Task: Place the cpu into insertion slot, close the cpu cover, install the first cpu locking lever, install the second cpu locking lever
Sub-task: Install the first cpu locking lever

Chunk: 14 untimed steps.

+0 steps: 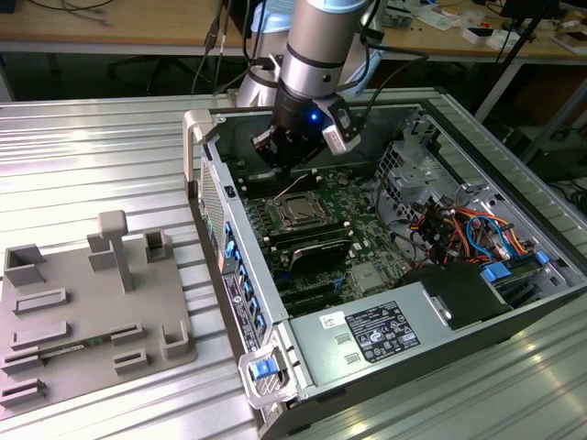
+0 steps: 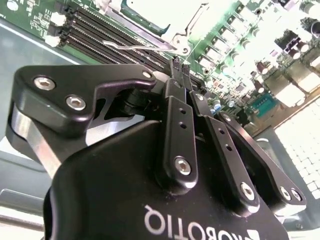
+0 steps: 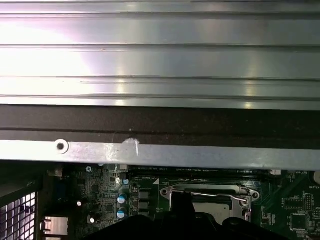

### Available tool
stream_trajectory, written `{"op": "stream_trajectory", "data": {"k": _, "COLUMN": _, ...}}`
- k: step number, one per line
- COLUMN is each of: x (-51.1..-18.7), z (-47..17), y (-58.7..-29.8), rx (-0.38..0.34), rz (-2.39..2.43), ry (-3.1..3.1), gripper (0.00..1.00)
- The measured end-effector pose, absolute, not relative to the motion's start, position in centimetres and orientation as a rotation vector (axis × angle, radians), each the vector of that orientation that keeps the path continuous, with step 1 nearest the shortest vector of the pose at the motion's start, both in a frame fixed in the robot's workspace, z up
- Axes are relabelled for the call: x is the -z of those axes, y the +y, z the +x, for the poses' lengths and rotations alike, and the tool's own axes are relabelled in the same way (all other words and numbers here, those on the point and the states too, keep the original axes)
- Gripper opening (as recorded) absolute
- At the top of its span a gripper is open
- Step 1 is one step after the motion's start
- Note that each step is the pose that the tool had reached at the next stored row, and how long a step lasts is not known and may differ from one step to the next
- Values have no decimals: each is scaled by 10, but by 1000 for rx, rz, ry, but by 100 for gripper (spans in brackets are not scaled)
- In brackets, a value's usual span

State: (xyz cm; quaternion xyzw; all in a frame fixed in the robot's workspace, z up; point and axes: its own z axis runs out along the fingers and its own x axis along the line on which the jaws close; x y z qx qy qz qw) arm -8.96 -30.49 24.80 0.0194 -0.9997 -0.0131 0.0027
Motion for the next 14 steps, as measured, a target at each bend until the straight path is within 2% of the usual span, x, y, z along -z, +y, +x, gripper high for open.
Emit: {"op": "stream_trajectory", "data": {"k": 14, "x": -247, "z": -72, "y": -305, "rx": 40, "rz": 109, "ry": -3168, "gripper": 11}}
